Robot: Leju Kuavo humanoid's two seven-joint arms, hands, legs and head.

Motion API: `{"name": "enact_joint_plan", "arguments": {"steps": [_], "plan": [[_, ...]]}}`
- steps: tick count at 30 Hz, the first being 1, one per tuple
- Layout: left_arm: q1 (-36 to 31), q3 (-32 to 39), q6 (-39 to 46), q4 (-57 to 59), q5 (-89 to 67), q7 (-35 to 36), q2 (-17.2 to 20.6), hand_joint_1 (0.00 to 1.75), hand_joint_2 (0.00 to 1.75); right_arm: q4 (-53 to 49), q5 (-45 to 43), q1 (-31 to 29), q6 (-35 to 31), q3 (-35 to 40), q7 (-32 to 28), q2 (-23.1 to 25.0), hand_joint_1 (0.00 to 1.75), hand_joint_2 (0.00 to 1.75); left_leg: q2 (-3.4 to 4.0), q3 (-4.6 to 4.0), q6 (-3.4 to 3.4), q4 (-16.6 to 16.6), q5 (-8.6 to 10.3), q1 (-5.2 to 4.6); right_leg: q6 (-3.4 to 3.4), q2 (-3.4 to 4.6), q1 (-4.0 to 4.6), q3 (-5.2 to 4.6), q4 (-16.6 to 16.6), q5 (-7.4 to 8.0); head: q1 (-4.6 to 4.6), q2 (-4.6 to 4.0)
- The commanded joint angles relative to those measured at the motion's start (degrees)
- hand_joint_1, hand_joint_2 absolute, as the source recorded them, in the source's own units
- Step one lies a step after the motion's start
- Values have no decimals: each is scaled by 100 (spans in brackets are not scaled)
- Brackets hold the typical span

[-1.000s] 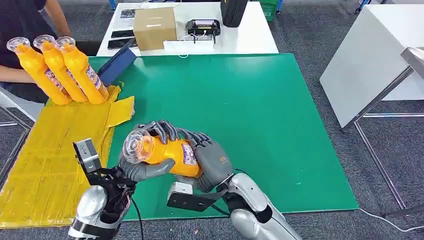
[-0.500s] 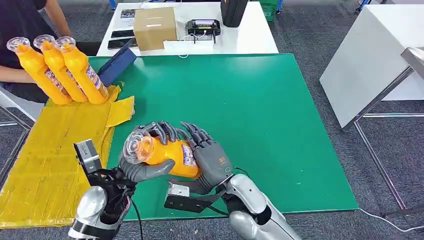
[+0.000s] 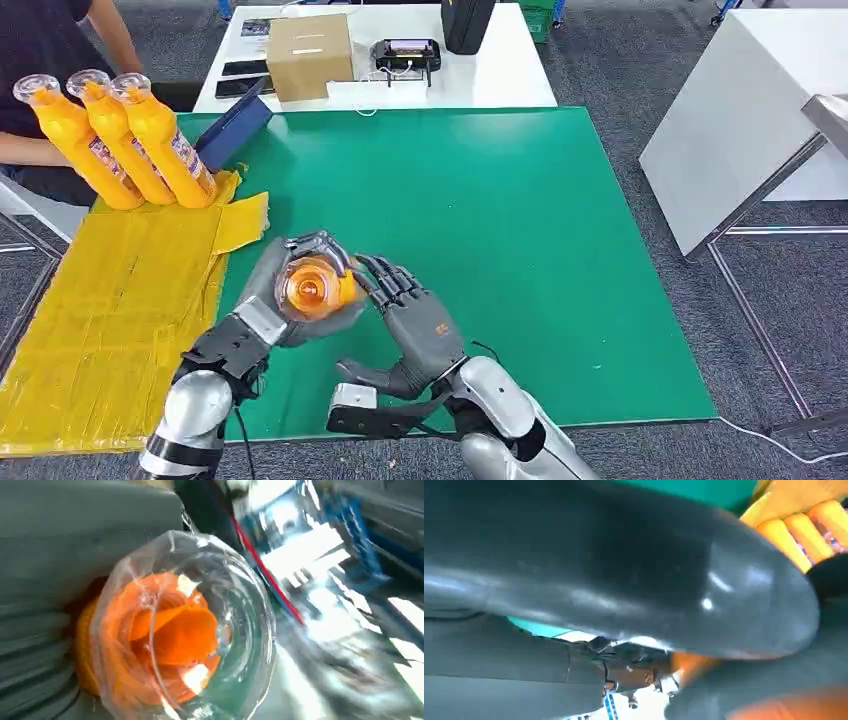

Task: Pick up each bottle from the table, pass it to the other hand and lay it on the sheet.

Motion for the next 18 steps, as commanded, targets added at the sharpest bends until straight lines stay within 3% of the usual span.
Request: {"name": "enact_joint_plan", "arguments": {"steps": [1,7,10,18], "plan": [[-638,408,957,679,-2832,229,725,175,175,-927,98,398,105,-362,-6,-334,0,0,-17,18,-9,1,-5,7,-11,9,3,22,0,-9,4,0],[-820,153,1435,1326,-4399,583,1099,175,175,-995,128,495,95,-358,-20,-405,0,0,-15,23,-7,-3,-5,7,-10,10,2,26,-4,-8,4,0],[-1036,-182,1275,1776,-5278,941,1387,175,175,-1077,134,554,64,-385,3,-456,0,0,-14,16,-6,-3,-2,5,-8,6,1,18,-3,-6,4,0],[-1186,-357,1063,1984,-5637,1159,1496,175,175,-1081,136,557,59,-402,16,-460,0,0,-9,11,-5,-1,-2,6,-7,6,2,12,-3,-5,4,0]]}}
